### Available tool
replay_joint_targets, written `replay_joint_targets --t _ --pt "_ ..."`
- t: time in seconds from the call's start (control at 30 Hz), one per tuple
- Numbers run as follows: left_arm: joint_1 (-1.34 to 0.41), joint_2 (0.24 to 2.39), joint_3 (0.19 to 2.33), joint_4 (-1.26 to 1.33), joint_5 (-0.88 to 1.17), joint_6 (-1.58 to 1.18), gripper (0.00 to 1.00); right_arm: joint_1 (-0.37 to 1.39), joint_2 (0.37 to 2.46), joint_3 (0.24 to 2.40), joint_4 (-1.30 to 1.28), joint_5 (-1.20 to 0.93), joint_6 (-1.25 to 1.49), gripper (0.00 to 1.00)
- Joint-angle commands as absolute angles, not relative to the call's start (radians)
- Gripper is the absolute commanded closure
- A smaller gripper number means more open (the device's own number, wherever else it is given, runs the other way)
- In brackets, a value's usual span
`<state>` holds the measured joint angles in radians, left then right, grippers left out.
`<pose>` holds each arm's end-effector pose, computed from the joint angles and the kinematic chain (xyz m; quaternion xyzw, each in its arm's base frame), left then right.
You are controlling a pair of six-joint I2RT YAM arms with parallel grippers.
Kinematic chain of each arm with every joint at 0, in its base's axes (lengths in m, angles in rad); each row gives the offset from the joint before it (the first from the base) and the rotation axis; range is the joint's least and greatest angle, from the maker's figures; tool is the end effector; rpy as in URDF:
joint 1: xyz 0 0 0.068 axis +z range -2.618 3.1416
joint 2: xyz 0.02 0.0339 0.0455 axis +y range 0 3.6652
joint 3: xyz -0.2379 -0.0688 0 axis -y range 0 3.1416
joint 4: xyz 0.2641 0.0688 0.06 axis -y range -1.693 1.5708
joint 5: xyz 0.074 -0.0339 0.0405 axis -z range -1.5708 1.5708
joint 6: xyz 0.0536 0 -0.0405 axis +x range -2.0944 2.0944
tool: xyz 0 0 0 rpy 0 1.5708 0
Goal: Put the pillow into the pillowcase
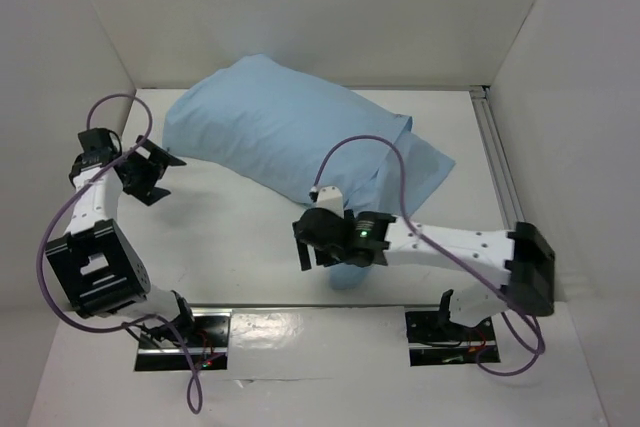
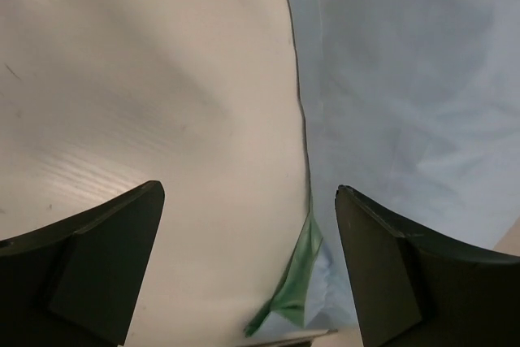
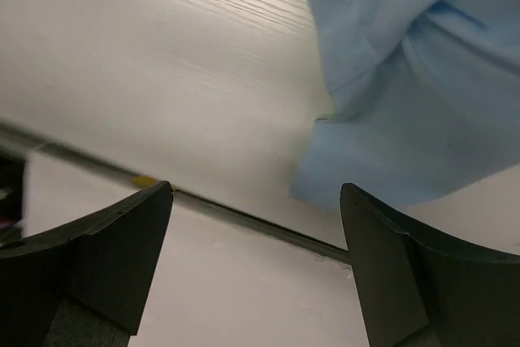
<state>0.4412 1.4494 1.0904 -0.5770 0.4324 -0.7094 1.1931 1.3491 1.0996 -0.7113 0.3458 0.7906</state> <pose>0.3100 0.1216 0.2143 -0.4487 0.8150 -0.2427 0.2748 0.1311 0.2812 0.2365 -0.1372 0.9310 0.1578 0.2992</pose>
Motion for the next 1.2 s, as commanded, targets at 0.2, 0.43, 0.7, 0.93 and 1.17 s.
replay_joint_targets --t 0.2,0.43,0.7,0.93,1.17 --pt "0.526 1.686 1.196 -0.296 0.492 -0.792 0.0 1.217 1.635 1.175 -0.953 0.661 1.123 0.07" --pt "0.526 1.907 1.345 -0.189 0.479 -0.844 0.0 1.088 1.617 1.095 -0.724 0.577 0.991 0.07" --pt "0.491 2.155 1.574 -0.146 0.531 -0.847 0.0 0.991 1.667 1.085 -0.681 0.526 0.936 0.06" --pt "0.457 2.221 1.576 0.043 0.66 -0.887 0.35 0.944 1.758 1.104 -0.623 0.482 0.923 0.13" --pt "0.457 2.152 1.562 0.044 0.699 -0.868 1.0 0.907 1.684 1.086 -0.678 0.535 0.953 1.0"
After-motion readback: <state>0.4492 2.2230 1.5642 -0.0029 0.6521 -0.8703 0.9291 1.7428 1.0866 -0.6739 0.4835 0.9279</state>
